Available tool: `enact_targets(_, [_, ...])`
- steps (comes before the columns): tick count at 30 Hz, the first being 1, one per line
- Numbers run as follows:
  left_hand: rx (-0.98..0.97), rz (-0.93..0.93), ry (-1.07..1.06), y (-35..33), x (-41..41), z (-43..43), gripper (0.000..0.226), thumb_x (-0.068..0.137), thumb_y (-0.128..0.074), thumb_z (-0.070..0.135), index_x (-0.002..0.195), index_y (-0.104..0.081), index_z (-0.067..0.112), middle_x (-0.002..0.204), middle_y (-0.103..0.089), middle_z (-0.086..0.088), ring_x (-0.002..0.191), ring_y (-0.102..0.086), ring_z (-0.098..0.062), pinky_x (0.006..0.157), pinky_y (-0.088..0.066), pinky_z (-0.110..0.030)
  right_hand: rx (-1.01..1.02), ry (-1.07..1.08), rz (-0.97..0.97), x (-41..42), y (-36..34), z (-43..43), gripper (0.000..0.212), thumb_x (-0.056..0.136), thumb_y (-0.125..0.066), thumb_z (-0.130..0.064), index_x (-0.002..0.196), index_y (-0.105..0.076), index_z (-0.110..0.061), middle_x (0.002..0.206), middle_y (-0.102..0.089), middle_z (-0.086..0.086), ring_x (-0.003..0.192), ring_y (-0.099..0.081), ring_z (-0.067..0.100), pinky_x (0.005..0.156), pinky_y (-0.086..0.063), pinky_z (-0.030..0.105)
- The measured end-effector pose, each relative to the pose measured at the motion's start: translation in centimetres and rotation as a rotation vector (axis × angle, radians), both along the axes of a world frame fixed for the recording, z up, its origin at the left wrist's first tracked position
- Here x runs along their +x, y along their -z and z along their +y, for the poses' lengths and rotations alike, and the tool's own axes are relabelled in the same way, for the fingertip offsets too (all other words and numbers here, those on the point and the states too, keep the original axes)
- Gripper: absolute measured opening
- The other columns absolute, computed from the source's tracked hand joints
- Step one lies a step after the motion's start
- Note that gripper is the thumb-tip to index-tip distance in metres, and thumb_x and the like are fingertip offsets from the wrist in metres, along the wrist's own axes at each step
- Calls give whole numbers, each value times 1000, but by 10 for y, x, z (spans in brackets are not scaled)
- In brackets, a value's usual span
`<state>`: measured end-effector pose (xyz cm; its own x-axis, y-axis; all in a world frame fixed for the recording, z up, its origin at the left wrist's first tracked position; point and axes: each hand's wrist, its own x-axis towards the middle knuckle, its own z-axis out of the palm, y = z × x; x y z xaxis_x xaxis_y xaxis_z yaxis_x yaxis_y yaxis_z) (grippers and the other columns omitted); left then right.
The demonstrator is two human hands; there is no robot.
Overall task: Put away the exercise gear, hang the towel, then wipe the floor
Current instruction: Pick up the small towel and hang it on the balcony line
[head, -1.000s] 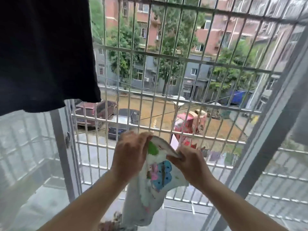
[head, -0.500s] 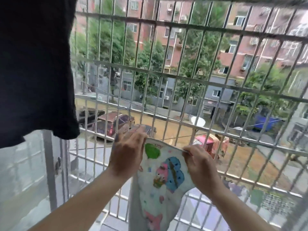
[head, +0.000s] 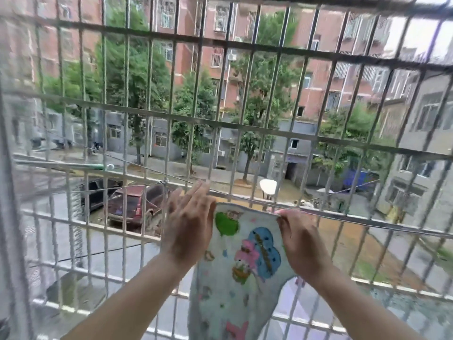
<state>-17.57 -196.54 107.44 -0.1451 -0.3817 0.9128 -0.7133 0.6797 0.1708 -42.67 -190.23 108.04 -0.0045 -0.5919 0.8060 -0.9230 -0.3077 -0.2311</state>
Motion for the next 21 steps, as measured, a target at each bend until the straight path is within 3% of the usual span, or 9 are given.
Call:
enact_targets(4, [51, -11, 31, -7, -8, -39, 19, 103, -49, 27, 102, -64, 15, 143, -55, -7, 135, -50, -21, 114, -30, -56, -27, 139, 56, -10, -1, -24, 21, 98, -43, -22, 99, -63, -16, 87, -60, 4, 82, -54, 27, 74, -47, 44])
enact_targets(9, [137, -9, 53, 12, -33, -66, 15, 102, -52, 22, 109, -65, 16, 145, -53, -3, 138, -46, -19, 117, -28, -52, 2, 198, 35, -27, 18, -38, 33, 100, -38, -27, 96, -67, -12, 84, -62, 4, 82, -55, 24, 75, -40, 37])
enact_targets(13, [114, 6, 57, 21, -60, -84, 11, 100, -57, 16, 106, -66, 14, 141, -57, -3, 135, -49, -19, 116, -30, -53, -2, 189, -60, -55, 30, -53, 35, 102, -37, -37, 82, -57, -17, 74, -52, -6, 72, -44, 13, 66, -36, 34])
enact_targets(16, [94, 18, 19, 28, -81, -106, 15, 101, -55, 14, 110, -67, 11, 138, -60, -4, 135, -48, -16, 118, -28, -47, -27, 192, -52, -79, 35, -72, 35, 101, -43, -39, 72, -46, -21, 64, -47, -4, 62, -44, 20, 57, -36, 35])
enact_targets(21, [103, -23, -52, 31, -119, -143, 31, 102, -43, 25, 119, -64, 8, 136, -62, -5, 134, -52, -23, 116, -29, -52, -71, 116, -7, -123, 27, -119, 34, 102, -47, -37, 72, -49, -21, 61, -50, -4, 55, -45, 18, 58, -31, 31])
